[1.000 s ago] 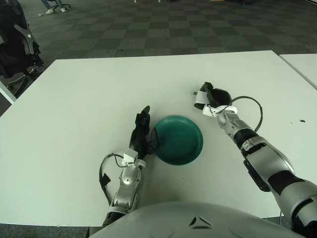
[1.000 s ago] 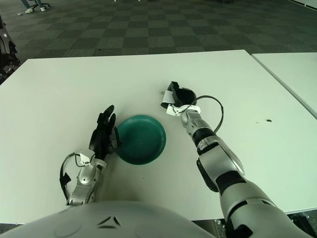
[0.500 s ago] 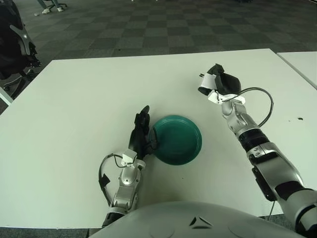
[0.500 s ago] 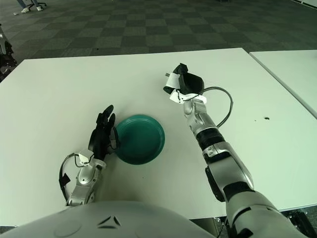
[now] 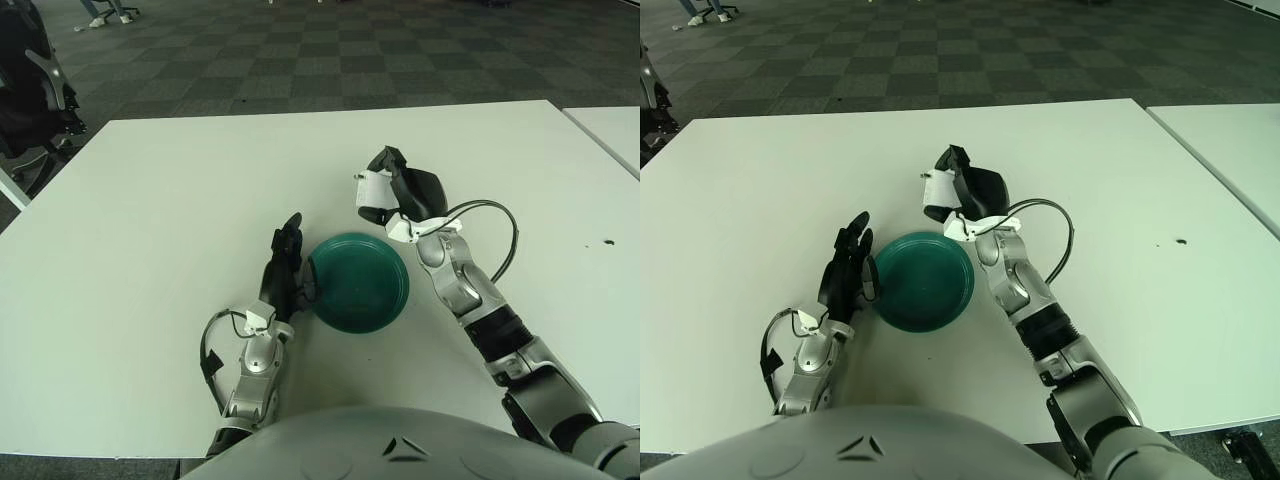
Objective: Put the charger into the plate.
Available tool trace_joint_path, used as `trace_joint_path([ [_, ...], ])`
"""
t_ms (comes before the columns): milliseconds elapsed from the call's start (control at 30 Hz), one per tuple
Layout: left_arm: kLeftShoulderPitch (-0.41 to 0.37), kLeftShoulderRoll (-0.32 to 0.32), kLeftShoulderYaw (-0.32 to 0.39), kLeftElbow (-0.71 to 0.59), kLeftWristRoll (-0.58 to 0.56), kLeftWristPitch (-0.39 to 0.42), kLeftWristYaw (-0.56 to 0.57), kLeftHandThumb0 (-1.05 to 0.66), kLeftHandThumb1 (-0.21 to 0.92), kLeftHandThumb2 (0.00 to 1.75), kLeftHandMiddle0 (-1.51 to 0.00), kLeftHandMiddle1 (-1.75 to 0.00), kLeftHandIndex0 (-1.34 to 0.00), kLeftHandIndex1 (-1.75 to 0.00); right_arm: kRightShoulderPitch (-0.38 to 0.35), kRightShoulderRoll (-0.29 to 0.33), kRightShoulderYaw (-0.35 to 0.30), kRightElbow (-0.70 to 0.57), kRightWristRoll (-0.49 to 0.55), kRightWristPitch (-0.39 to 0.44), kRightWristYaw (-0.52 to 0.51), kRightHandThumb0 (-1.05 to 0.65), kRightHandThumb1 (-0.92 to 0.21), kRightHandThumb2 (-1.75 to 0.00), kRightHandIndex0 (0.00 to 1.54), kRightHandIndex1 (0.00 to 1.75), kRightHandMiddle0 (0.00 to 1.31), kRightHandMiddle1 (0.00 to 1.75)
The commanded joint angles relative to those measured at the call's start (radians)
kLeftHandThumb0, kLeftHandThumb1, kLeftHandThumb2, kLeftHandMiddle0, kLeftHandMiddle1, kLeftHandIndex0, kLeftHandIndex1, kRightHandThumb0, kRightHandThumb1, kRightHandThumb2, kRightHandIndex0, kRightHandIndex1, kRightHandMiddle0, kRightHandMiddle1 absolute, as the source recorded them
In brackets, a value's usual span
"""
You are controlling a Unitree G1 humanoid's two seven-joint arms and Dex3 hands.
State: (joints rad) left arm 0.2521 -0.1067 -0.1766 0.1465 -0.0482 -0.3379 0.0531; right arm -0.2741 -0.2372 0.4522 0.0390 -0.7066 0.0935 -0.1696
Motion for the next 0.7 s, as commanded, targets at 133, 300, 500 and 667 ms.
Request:
trace_joint_path([
  [133, 0.034, -0.058, 0.023, 0.023, -0.023, 0.061, 0.050, -0.84, 0.92, 1.01, -0.22, -0.02, 0.00, -0.54, 0.055, -0.040, 0.038, -0.083, -0.065, -0.014, 0.090, -0.44, -0.46, -1.13, 1.04, 1.75, 0.50, 1.75],
  [300, 0.040, -0.059, 0.021, 0.013, -0.040, 0.065, 0.055, -0.82, 0.92, 1.01, -0.24, -0.02, 0.00, -0.54, 0.083, -0.052, 0.070, -0.089, -0.082, -0.047, 0.122, -0.43, -0.47, -1.12, 1.06, 1.75, 0.49, 1.75],
  [500, 0.047, -0.051, 0.018, 0.000, -0.046, 0.074, 0.051, -0.81, 0.92, 1.01, -0.23, -0.01, 0.00, -0.54, 0.107, -0.078, 0.086, -0.101, -0.096, -0.088, 0.156, -0.43, -0.50, -1.09, 1.05, 1.75, 0.47, 1.75],
  [667, 0.050, -0.043, 0.015, -0.010, -0.038, 0.085, 0.053, -0.82, 0.92, 1.02, -0.21, 0.00, 0.00, -0.51, 0.131, -0.097, 0.090, -0.121, -0.110, -0.113, 0.186, -0.42, -0.51, -1.07, 1.03, 1.75, 0.46, 1.75],
])
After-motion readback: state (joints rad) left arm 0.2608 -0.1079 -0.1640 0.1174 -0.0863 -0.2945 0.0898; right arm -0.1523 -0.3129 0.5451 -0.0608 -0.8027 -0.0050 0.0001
